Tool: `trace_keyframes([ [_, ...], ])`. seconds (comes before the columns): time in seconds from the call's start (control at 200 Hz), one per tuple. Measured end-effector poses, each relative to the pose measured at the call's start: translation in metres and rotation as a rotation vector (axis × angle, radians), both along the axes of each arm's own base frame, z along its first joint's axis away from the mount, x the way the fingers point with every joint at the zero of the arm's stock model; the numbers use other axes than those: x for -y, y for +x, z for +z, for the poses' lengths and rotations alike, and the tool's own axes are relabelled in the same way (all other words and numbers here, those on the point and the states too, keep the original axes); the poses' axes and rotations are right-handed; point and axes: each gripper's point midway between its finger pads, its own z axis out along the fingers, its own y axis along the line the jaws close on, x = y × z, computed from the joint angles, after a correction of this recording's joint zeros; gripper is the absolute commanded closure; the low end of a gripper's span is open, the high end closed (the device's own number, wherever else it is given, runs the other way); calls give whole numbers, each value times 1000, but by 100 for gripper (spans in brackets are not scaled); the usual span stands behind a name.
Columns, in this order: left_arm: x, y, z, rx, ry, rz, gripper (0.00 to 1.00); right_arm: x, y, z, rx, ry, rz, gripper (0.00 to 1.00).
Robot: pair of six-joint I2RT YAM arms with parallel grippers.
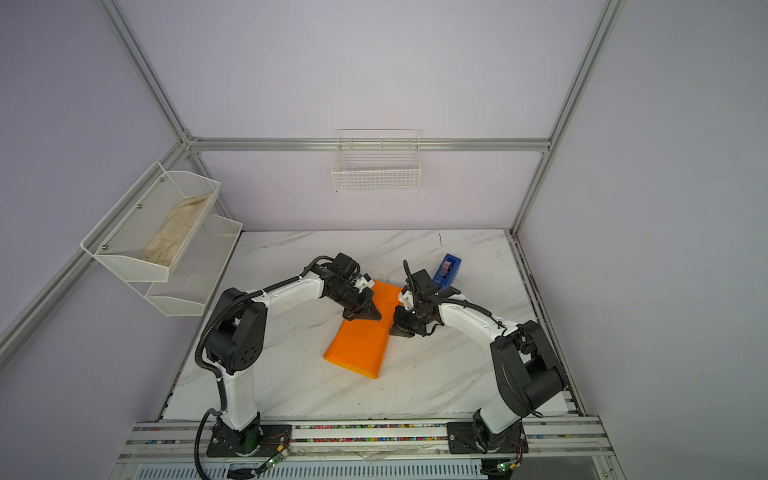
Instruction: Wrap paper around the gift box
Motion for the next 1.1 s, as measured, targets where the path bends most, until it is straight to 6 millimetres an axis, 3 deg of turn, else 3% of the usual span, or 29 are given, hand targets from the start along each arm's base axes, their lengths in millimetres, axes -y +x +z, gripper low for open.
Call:
trace_keyframes([
  [0.21,0,0,0,0,3,1,100,-3,1,-22,-16,10,-25,100],
  [0.415,-1,0,0,1,6,2,100,9,-14,-45,-65,-52,-32,100],
  [0.575,-2,0,0,2,10,4,100,18,-15,-32,-36,-87,-46,100],
  [0.785,-3,-1,0,1,15,5,100,1,-1,1,31,31,-64,100],
  [0.95,-4,-1,1,3,26,9,100,-5,5,-5,21,49,-75,100],
  [1.1,-5,-2,1,1,30,9,100,5,4,-27,-7,-35,-89,100],
])
